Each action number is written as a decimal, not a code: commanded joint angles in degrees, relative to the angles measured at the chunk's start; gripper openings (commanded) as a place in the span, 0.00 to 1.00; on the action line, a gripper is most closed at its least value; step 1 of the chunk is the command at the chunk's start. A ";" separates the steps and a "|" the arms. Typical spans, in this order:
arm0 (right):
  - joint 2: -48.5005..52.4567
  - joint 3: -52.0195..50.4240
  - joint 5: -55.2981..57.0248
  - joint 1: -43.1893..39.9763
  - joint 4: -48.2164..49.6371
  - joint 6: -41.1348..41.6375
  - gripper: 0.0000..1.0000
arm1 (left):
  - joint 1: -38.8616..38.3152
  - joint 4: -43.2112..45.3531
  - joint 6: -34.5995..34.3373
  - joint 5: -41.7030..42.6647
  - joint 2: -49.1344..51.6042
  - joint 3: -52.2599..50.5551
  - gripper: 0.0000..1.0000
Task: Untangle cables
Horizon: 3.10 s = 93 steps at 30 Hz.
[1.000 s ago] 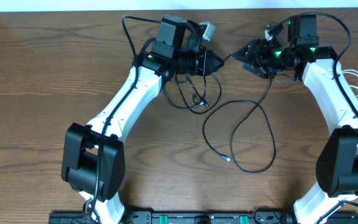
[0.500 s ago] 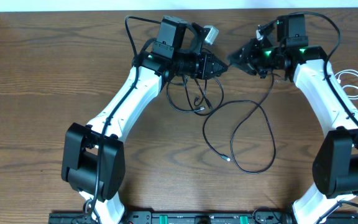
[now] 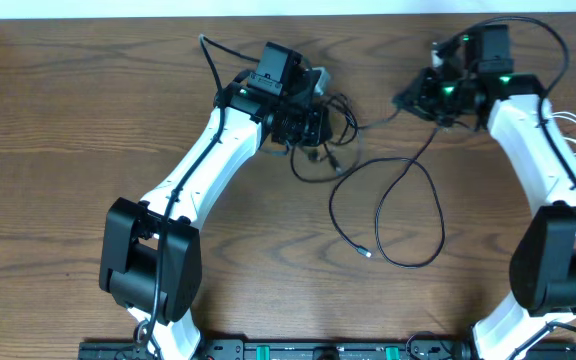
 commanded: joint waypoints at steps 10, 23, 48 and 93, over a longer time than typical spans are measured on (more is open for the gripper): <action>-0.13 -0.13 0.61 -8.83 -5.25 -8.96 0.01 | 0.28 -6.67 0.96 -36.94 0.04 0.24 0.08; -0.13 -0.13 -0.09 -14.86 -9.97 -15.63 0.01 | 1.01 -6.99 2.73 -50.71 -0.13 2.95 0.07; -0.13 -0.13 8.87 -26.03 -14.12 -16.09 0.01 | 1.57 -2.99 2.67 -81.15 -11.34 5.16 0.08; -0.13 -0.13 -12.66 -10.03 -13.03 -20.98 0.72 | 1.62 1.01 5.25 -7.82 -22.43 5.75 0.10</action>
